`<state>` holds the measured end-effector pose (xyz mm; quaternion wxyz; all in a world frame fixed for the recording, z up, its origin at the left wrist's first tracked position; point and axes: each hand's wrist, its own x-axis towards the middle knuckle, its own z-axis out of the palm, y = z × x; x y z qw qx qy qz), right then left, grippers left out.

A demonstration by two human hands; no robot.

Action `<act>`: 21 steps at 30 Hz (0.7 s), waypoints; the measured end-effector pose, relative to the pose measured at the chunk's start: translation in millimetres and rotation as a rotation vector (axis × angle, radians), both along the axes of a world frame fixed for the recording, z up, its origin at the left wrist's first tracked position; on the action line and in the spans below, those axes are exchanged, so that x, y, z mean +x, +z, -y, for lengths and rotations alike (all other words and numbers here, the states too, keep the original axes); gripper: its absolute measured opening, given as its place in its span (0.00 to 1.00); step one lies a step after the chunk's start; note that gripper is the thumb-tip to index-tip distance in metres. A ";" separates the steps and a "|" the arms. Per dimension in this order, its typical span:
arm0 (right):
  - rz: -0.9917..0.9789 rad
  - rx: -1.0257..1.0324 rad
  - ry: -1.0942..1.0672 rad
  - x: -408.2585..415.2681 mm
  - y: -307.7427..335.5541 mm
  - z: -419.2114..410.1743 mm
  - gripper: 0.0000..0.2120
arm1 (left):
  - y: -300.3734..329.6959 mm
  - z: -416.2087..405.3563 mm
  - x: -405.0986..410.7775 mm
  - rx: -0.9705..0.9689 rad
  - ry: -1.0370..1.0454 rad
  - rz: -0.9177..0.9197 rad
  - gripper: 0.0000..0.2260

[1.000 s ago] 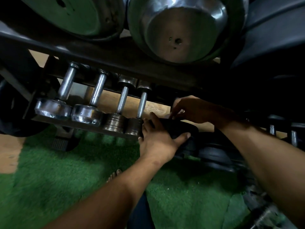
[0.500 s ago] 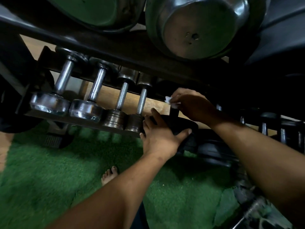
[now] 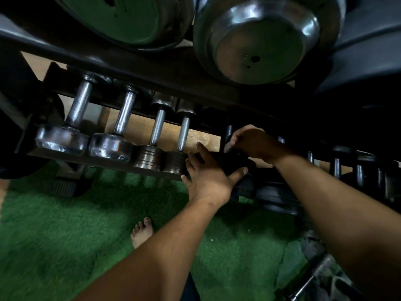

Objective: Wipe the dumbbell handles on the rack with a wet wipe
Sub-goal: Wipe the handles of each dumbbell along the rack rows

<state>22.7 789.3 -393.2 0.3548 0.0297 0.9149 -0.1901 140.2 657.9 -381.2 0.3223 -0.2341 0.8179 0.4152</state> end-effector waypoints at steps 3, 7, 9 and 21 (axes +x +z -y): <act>-0.060 0.000 -0.141 1.6 -5.0 -3.2 0.07 | -1.4 0.3 0.3 -0.001 -0.007 -0.002 0.60; 0.138 -0.067 -0.084 7.1 -12.8 -9.0 0.12 | -4.2 0.8 0.1 -0.007 -0.017 -0.014 0.59; 0.175 -0.080 -0.156 5.1 -9.8 -8.3 0.11 | -4.1 1.1 0.4 -0.019 -0.028 -0.012 0.59; -0.300 -0.200 -0.484 5.0 -24.4 6.4 0.03 | -0.9 0.5 -4.6 -0.076 -0.096 0.058 0.59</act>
